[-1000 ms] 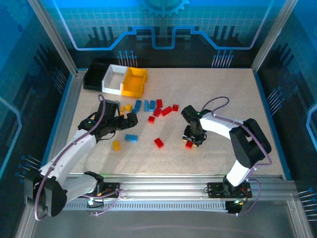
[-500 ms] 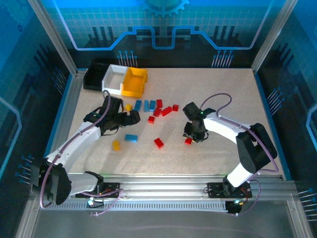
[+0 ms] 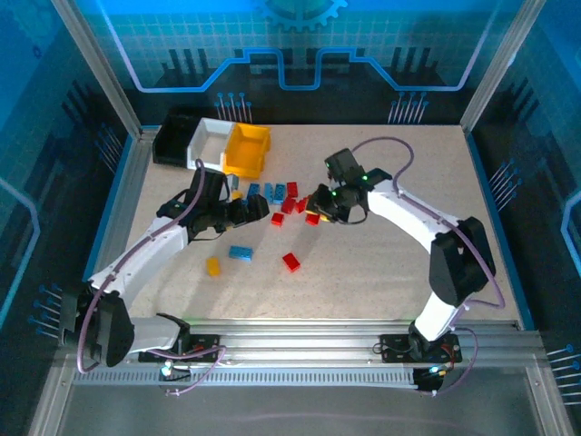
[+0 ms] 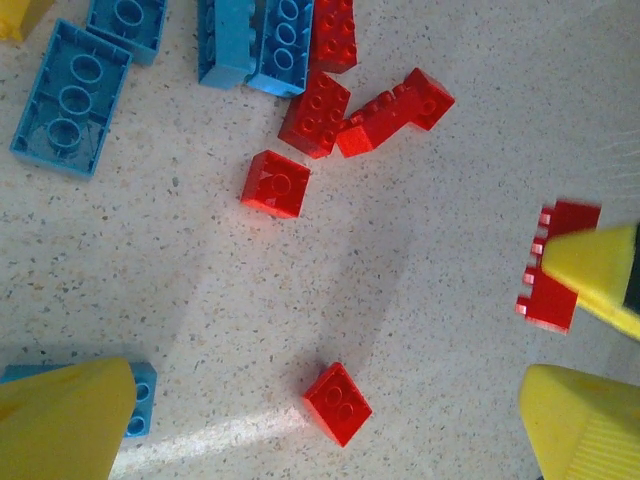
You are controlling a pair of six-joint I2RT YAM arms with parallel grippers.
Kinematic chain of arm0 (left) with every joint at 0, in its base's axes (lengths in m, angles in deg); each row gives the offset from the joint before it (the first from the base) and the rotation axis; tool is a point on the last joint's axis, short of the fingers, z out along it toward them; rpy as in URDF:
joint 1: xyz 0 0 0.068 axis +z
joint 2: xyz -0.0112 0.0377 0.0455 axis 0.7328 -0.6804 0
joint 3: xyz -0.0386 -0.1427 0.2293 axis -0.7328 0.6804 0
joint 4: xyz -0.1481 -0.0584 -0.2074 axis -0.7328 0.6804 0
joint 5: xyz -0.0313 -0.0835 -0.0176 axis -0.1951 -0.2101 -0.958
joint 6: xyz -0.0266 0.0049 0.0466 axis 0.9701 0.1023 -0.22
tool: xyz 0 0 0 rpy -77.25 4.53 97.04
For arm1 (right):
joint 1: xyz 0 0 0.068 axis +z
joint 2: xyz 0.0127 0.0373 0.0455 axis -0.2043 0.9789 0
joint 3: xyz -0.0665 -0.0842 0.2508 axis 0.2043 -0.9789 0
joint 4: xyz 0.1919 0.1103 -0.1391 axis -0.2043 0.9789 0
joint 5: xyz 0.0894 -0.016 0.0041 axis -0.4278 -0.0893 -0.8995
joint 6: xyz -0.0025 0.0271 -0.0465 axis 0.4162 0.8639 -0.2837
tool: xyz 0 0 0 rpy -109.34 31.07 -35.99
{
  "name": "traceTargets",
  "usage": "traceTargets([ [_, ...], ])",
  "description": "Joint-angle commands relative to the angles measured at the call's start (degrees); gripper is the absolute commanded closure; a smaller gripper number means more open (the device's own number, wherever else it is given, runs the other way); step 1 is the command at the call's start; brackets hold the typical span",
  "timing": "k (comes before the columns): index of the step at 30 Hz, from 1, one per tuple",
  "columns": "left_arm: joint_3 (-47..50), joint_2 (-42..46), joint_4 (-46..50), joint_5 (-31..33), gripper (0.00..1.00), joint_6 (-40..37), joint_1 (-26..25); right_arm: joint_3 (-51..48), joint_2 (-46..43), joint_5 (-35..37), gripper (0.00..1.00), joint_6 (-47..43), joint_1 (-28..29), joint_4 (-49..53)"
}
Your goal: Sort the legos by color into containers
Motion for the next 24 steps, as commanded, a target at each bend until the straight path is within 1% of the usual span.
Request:
traceTargets([
  [1, -1.74, 2.16, 5.17, 2.58, 0.01, -2.0, -0.19, 8.69, 5.47, -3.61, 0.69, -2.48, -0.49, -0.33],
  [4, -1.79, 2.35, 5.7, 7.84, 0.01, -2.09, 1.06, 17.85, 11.23, -4.76, 0.69, -2.78, -0.69, 1.98],
  [6, -3.22, 0.46, 3.85, 8.73, 0.01, -1.44, 3.64, 22.89, 14.23, -5.1, 0.69, -2.85, -0.86, 3.53],
  [8, -7.57, -4.11, 2.5, 8.76, 0.01, -2.05, 5.59, 26.92, 16.25, -5.24, 0.69, -2.84, -1.08, 4.94],
  [12, -20.23, -16.01, 2.63, 8.4, 0.01, -7.47, 6.04, 30.89, 17.67, -5.66, 0.7, -3.28, -1.4, 6.82],
  [15, -29.47, -24.58, 3.78, 6.35, 0.01, -9.43, 6.12, 30.57, 16.48, -5.72, 0.7, -3.55, -1.91, 7.75],
  [18, -36.01, -32.17, 4.26, 4.6, 0.01, -10.19, 6.15, 27.26, 13.39, -5.69, 0.7, -4.03, -2.59, 7.84],
  [24, -46.25, -43.48, 4.56, 5.73, 0.01, -13.2, 6.12, 15.51, 3.36, -6.66, 0.71, -3.6, -2.97, 6.44],
])
